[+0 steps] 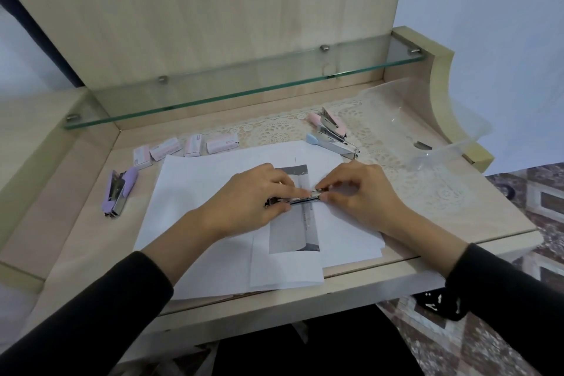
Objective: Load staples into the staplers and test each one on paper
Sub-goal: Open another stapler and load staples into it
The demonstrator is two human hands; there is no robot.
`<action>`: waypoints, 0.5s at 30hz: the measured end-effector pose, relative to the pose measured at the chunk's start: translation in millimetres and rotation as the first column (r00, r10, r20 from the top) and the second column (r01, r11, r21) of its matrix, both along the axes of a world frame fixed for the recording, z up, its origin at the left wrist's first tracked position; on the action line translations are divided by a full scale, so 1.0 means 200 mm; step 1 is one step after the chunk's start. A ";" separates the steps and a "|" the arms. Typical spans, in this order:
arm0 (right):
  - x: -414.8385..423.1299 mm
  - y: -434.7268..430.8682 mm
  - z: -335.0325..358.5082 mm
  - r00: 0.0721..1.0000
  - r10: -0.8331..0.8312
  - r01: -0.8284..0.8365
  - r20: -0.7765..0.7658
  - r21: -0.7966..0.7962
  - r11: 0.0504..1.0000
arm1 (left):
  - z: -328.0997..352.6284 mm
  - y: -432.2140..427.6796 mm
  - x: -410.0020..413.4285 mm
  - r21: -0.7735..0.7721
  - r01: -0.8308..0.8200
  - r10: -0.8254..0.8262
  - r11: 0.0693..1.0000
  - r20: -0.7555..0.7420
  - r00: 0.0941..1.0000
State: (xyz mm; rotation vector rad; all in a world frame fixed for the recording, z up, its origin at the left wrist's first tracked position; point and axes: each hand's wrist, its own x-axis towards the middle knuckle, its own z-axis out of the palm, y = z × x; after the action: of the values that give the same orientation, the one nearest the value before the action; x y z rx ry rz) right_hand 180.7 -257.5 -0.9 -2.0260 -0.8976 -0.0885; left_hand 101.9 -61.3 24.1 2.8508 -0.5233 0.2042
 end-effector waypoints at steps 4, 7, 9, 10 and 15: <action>0.00 0.00 0.00 1.000 -0.002 0.002 -0.011 -0.003 1.000 | -0.01 0.00 0.02 -0.013 0.038 -0.038 0.999 0.028 0.999; 0.01 0.01 -0.01 1.000 0.009 -0.009 0.008 -0.022 1.000 | 0.00 0.00 0.03 -0.018 0.076 -0.075 0.997 0.065 0.995; 0.01 0.01 -0.01 1.000 0.015 -0.014 0.015 -0.024 1.000 | -0.01 0.00 0.03 -0.031 0.086 -0.083 0.996 0.074 0.994; 0.01 0.01 -0.01 1.000 0.021 -0.021 0.021 -0.024 0.999 | -0.01 0.01 0.03 -0.040 0.087 -0.084 0.995 0.082 0.993; 0.01 0.01 -0.02 0.998 0.049 -0.048 0.035 -0.023 0.999 | -0.03 0.02 0.01 -0.091 0.092 -0.079 0.992 0.137 0.987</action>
State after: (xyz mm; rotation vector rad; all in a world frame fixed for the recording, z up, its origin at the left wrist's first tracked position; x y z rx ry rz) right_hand 183.2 -256.0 -5.2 -2.0272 -0.9734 -0.0879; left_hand 104.5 -57.3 17.2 2.7269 -0.6427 0.3960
